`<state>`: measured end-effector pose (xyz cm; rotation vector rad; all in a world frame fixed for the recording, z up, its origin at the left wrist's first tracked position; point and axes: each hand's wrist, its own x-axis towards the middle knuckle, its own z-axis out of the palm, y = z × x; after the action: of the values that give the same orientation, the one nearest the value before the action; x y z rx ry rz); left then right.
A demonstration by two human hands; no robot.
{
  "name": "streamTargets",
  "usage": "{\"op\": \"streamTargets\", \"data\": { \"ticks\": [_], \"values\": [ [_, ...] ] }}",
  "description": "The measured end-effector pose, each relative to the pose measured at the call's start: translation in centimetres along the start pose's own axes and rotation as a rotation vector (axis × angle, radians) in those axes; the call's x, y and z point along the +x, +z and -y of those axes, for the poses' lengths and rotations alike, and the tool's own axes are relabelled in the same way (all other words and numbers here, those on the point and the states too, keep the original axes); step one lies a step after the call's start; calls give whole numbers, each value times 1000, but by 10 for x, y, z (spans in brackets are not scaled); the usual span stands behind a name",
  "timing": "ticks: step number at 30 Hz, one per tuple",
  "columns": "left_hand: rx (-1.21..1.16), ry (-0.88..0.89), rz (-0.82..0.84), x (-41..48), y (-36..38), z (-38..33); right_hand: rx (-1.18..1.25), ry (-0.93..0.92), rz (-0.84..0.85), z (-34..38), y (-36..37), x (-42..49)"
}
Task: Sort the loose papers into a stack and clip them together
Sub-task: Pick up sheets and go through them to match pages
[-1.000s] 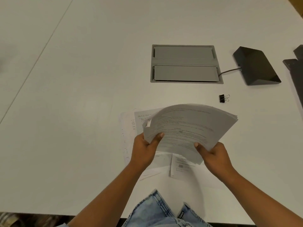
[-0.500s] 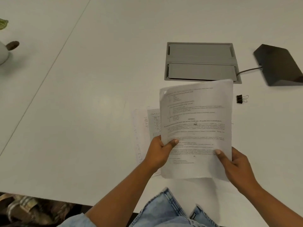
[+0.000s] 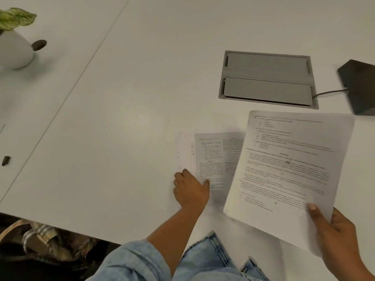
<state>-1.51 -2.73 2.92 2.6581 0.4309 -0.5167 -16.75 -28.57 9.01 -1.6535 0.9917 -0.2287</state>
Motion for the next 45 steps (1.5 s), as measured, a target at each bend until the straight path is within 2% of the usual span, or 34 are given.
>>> {"op": "streamTargets", "data": {
  "ticks": [7, 13, 19, 25, 30, 36, 40, 42, 45],
  "values": [
    [71, -135, -92, 6, 2, 18, -26, 5, 8, 7, 3, -4],
    [-348, -241, 21, 18, -11, 9, -45, 25, 4, 10, 5, -9],
    [-453, -177, 76, 34, -12, 19, -56, 55, -13, 10, 7, -8],
    [-807, -173, 99, 38, -12, 27, -60, 40, -5, 10, 8, -8],
    [-886, -220, 97, 37, -11, 26, -57, 47, 17, 8, 9, -8],
    [-953, -176, 97, 35, -13, 21, -74, 44, 32, 13, 10, -10],
    [-882, -110, 101, 36, -14, 16, -79, 56, 28, 12, 8, -10],
    [-683, -81, 117, 38, -14, 12, -75, 63, 21, 12, 7, -11],
    [-254, -108, 89, 39, -12, 2, -78, 66, 8, 9, 5, -12]
  ]
}}
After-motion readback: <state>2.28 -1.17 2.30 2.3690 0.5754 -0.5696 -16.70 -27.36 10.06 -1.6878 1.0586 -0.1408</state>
